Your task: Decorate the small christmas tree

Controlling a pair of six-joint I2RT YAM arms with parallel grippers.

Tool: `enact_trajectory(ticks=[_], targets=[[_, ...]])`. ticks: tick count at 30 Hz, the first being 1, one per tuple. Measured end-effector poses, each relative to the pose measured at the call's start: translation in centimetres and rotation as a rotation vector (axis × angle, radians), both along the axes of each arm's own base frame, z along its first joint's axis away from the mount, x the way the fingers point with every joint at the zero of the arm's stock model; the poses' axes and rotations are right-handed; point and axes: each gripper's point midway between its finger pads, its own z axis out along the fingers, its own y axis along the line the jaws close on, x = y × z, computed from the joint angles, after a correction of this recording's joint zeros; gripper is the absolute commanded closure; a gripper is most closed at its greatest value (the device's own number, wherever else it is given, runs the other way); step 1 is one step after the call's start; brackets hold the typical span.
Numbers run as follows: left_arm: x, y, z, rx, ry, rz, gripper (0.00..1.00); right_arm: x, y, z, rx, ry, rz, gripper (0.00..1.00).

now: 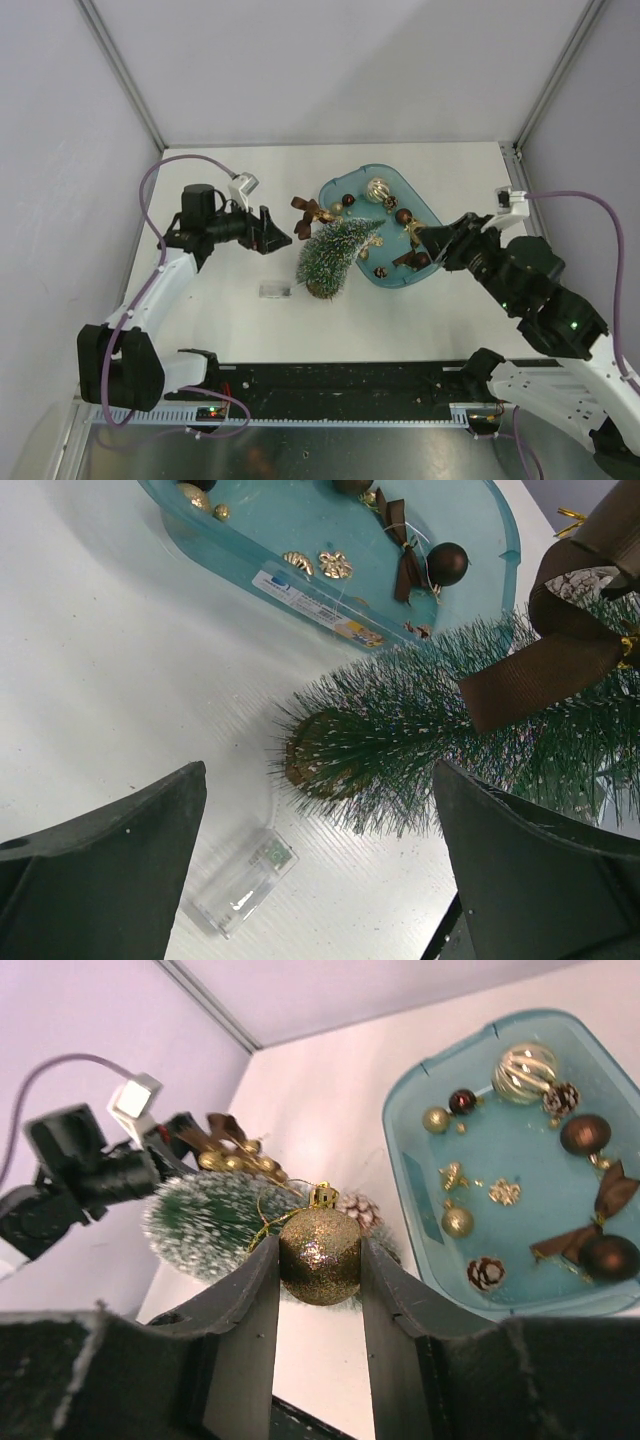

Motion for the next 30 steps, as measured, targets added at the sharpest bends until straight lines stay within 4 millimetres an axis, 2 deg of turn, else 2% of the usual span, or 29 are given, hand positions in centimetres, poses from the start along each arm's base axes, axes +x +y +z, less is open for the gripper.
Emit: enact_trajectory(ticks=[5,8,23,30], targets=[[0.2,0.3,0.0,0.005,-0.012,0.009,0.0,-0.6,-0.4,3.8,0.038,-0.069,0.016,0.75],[0.2,0.4,-0.1,0.007,-0.007,0.016,0.0,-0.7,-0.1,4.8,0.045,-0.084,0.03,0.75],[0.2,0.5,0.1,0.01,-0.023,0.015,0.0,0.0,2.8,3.5,0.005,-0.04,0.126,0.76],[0.2,0.6,0.1,0.011,-0.023,0.016,0.0,-0.6,2.8,4.7,0.025,-0.065,0.143,0.77]])
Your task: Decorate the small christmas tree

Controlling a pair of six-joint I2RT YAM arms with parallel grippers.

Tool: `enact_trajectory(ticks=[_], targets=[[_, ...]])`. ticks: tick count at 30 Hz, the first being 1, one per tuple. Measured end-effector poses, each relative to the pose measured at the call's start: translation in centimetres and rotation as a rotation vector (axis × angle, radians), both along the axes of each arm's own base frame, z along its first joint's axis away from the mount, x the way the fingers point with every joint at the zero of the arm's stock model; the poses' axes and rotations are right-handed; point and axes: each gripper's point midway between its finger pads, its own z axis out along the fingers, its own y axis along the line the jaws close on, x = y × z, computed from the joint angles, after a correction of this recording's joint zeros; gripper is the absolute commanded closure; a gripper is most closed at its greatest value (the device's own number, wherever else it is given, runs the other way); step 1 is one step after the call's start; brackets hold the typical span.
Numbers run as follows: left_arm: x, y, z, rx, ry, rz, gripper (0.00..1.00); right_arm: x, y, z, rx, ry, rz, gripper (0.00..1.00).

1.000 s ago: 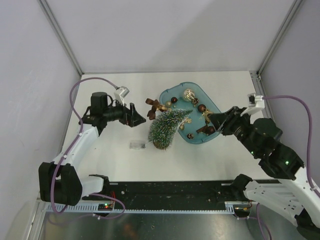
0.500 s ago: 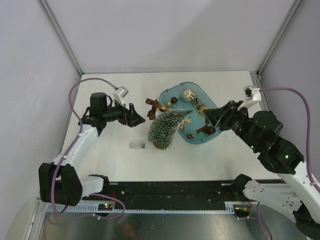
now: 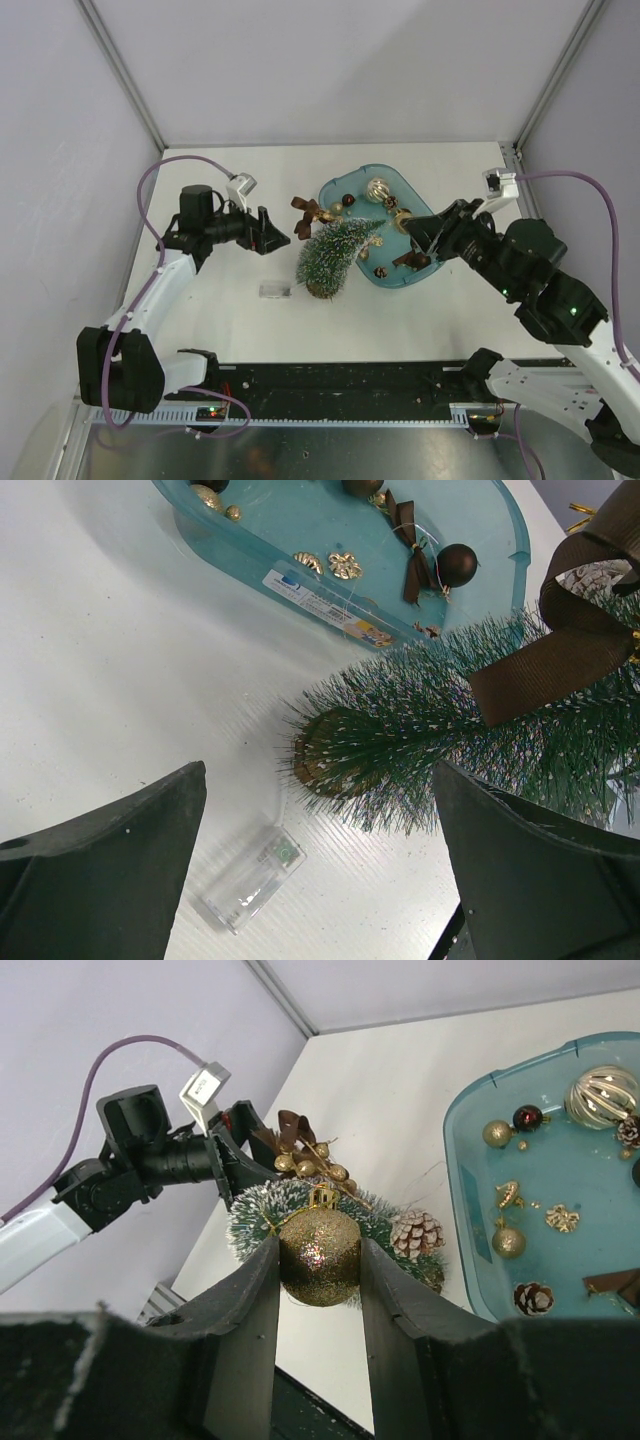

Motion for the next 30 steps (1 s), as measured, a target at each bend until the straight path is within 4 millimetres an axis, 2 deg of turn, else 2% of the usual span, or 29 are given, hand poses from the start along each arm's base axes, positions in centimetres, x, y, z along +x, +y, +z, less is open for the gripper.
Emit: enact_trajectory(ticks=[9,30], targets=[[0.0,0.1,0.3,0.002,-0.011,0.006,0.0,-0.7,-0.3,1.6,0.03,-0.032,0.012,0.78],[-0.2,0.1,1.1,-0.001,-0.039,0.006,0.0,0.3,0.8,0.4,-0.039,-0.026,0.023,0.79]])
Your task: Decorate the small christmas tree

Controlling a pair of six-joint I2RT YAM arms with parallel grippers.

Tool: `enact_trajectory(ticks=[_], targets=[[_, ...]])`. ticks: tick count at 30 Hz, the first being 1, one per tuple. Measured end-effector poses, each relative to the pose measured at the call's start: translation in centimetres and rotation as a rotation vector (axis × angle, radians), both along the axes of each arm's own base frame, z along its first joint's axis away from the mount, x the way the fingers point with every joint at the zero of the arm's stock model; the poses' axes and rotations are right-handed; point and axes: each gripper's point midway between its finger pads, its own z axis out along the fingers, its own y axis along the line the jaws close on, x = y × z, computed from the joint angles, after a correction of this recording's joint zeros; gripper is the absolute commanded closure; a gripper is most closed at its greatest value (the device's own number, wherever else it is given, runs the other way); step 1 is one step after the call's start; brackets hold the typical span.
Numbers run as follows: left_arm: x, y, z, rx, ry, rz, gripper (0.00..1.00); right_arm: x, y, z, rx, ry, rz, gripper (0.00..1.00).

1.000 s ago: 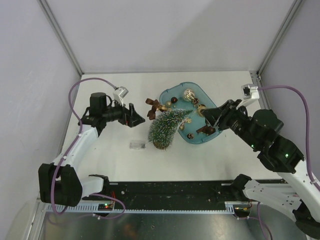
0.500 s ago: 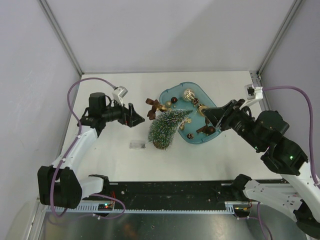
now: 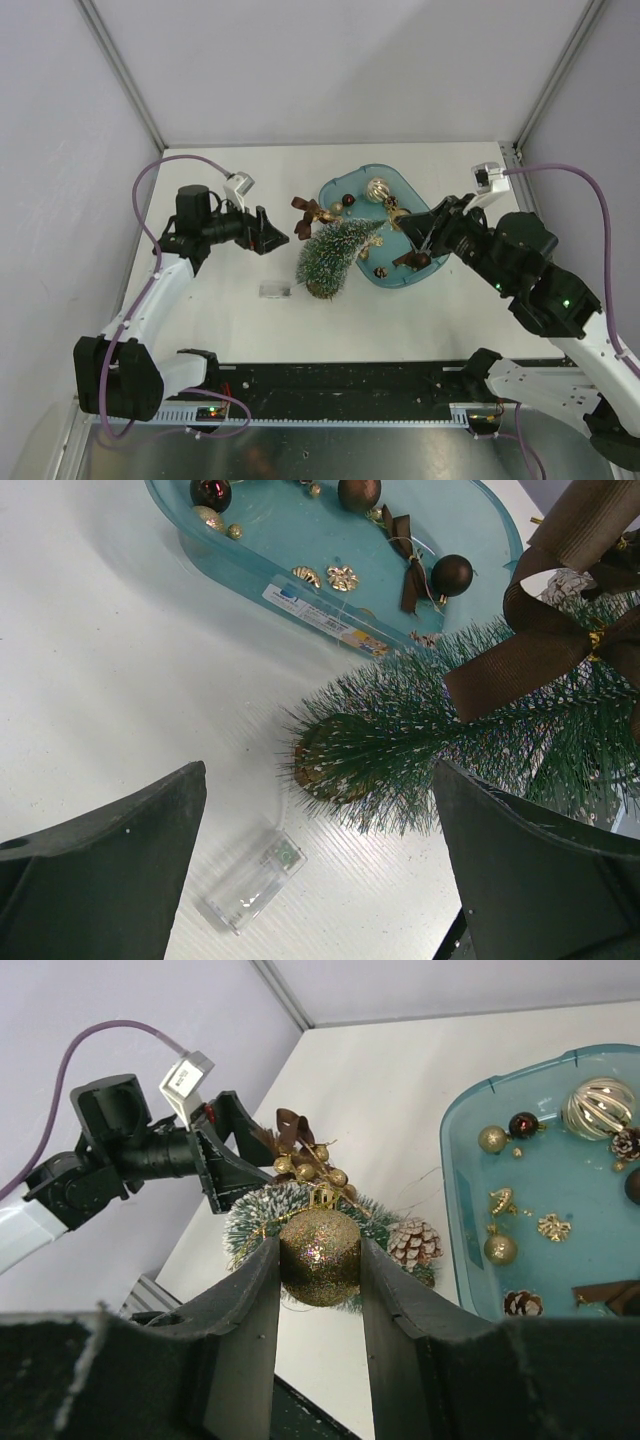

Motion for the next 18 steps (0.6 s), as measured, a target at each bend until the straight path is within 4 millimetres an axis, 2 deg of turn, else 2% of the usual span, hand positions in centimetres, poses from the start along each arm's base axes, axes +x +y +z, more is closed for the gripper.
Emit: enact_trajectory(ticks=[18], targets=[[0.01,0.05,0.01,-0.001,0.0,0.001,0.0,0.1,-0.87,-1.0,-0.057,0.005,-0.029,0.79]])
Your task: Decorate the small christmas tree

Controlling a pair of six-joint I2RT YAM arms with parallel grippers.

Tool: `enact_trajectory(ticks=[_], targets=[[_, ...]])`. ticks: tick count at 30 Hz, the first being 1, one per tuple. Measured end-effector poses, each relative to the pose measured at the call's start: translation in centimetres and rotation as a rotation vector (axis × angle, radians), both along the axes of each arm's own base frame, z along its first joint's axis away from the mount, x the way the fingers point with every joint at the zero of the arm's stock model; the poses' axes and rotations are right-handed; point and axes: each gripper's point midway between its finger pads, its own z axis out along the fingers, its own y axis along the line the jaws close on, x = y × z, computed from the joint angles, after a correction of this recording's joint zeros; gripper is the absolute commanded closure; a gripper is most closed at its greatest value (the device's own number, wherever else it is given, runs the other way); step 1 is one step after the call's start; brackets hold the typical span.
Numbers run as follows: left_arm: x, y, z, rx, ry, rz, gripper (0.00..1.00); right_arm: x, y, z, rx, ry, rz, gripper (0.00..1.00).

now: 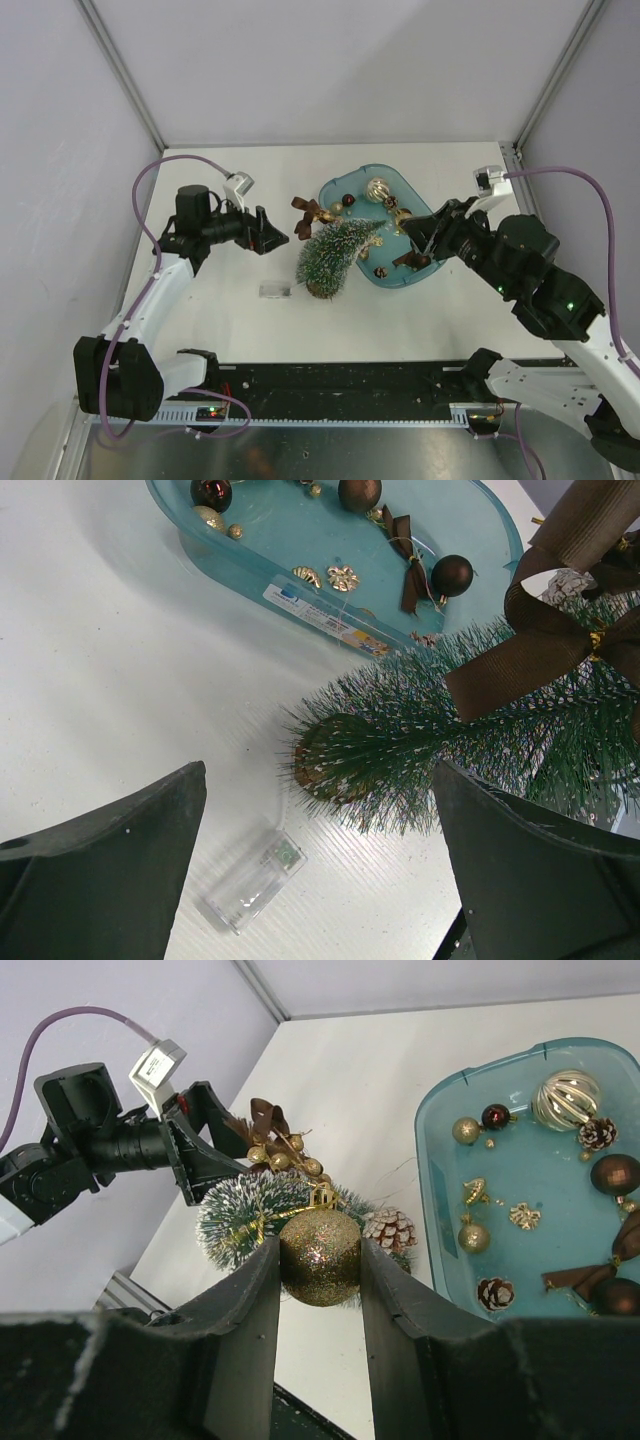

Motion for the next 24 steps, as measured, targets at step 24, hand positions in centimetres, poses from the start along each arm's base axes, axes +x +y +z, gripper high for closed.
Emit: enact_trajectory(ticks=[24], targets=[[-0.1,0.1,-0.3,0.001,0.006,0.003,0.0,0.5,0.7,-3.0,-0.046,0.047,0.007,0.77]])
